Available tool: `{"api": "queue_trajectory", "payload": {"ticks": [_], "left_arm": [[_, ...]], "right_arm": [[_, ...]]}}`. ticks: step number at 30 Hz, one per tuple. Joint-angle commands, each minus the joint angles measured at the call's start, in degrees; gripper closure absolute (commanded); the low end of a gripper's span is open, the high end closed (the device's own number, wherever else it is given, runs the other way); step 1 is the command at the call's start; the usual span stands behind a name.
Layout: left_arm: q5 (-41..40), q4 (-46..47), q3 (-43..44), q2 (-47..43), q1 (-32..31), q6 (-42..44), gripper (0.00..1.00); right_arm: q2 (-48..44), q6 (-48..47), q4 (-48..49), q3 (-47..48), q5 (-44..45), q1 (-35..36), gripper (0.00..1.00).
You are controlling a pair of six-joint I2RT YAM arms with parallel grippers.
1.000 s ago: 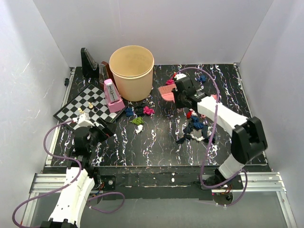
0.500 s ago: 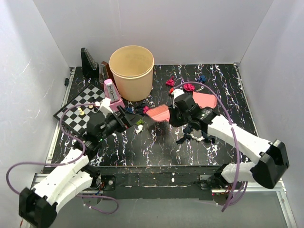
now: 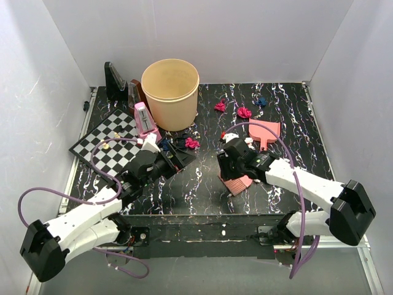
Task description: Sweep away the paper scraps from the table
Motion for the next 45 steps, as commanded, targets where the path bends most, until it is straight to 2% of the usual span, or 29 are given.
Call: {"api": "queue_trajectory", "payload": {"ticks": [1,3,6,10,12,16,19,23,31,35,45], "left_arm": [[-4.99,-5.16,0.0,-6.64,-0.28,1.97,0.1],[-6.4,-7.88,-0.09,-9.72,-0.37,3.37,0.09],[-8.33,-12.02,-0.09,-13.59,-0.37,4.69,0.09],[-8.96,-14.14,-0.53,-15.44,-0.37,5.58,0.09],[-8.34,-14.49,-0.62,-15.27,-0.45,5.93,0.09],[-7.55,-14.84,-0.79,-15.09,-0.37,6.45,0.09],[-7.72,-15.37,-0.88,-15.88,-0.45,6.81,0.09],[-8.08,-16.51,-0.88,-17.46,-0.37,7.16,0.09],[-8.25,-17.48,-0.09,-18.08,-0.37,7.51,0.09],[-8.43,-17.74,0.09,-18.08,-0.37,7.6,0.09],[-9.39,-18.45,1.49,-17.91,-0.37,8.74,0.09]], "right_arm": [[-1.84,1.15,0.65,-1.17,6.22,1.36,0.39],[-3.25,0.62,0.13,-1.34,8.51,1.37,0.29],[-5.27,1.4,-1.27,-0.91,10.71,1.36,0.21],[-5.71,6.93,-6.63,1.11,18.96,1.19,0.17],[-5.8,10.36,-9.88,1.21,21.88,-0.55,0.18],[-8.34,12.66,-8.06,-2.3,12.69,-8.63,0.23],[-13.6,13.88,-1.13,-9.14,2.4,-16.01,0.25],[-19.41,15.91,6.87,-17.32,-6.66,-24.9,0.3],[-17.41,20.56,19.26,-24.45,-19.06,-33.0,0.38],[-14.86,25.48,26.48,-27.62,-19.34,-33.97,0.4],[-10.29,31.47,35.61,-31.66,-14.85,-35.81,0.45]]}}
